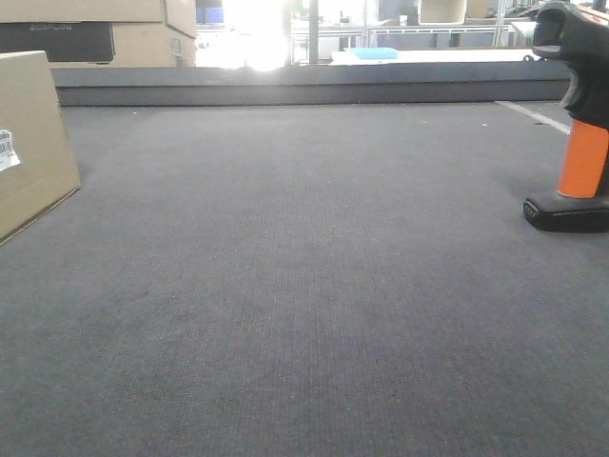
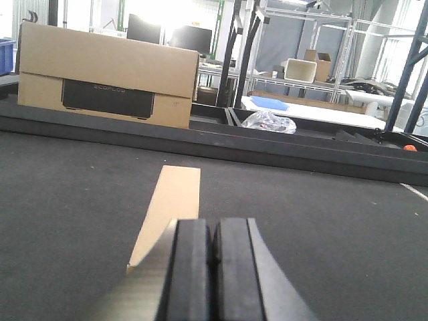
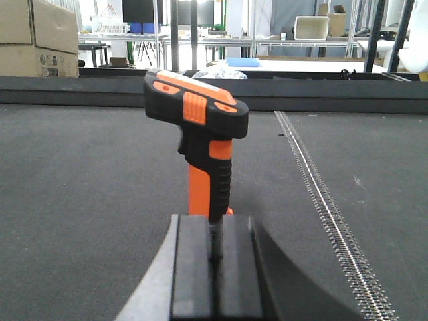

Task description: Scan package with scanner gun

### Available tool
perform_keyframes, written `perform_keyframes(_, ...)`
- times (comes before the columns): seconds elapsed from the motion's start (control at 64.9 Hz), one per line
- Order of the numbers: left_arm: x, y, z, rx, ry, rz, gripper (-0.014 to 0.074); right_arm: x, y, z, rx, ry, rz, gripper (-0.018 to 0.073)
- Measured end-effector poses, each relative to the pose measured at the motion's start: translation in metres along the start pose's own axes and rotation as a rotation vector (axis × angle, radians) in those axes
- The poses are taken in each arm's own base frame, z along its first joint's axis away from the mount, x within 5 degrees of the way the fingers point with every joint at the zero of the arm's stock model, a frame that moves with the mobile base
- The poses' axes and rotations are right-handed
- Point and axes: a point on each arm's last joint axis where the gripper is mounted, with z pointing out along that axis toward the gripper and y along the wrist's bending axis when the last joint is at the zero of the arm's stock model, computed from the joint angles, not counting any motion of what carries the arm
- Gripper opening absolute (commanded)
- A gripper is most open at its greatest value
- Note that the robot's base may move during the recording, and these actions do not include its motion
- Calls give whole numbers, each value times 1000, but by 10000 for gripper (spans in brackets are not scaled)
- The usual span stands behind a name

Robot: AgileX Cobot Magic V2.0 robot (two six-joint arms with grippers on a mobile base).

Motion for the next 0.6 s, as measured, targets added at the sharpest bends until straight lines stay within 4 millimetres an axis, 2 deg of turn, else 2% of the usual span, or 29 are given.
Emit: perform_keyframes(0.601, 0, 0, 0, 0, 0, 0, -111, 0, 0, 0, 0, 4, 0, -162)
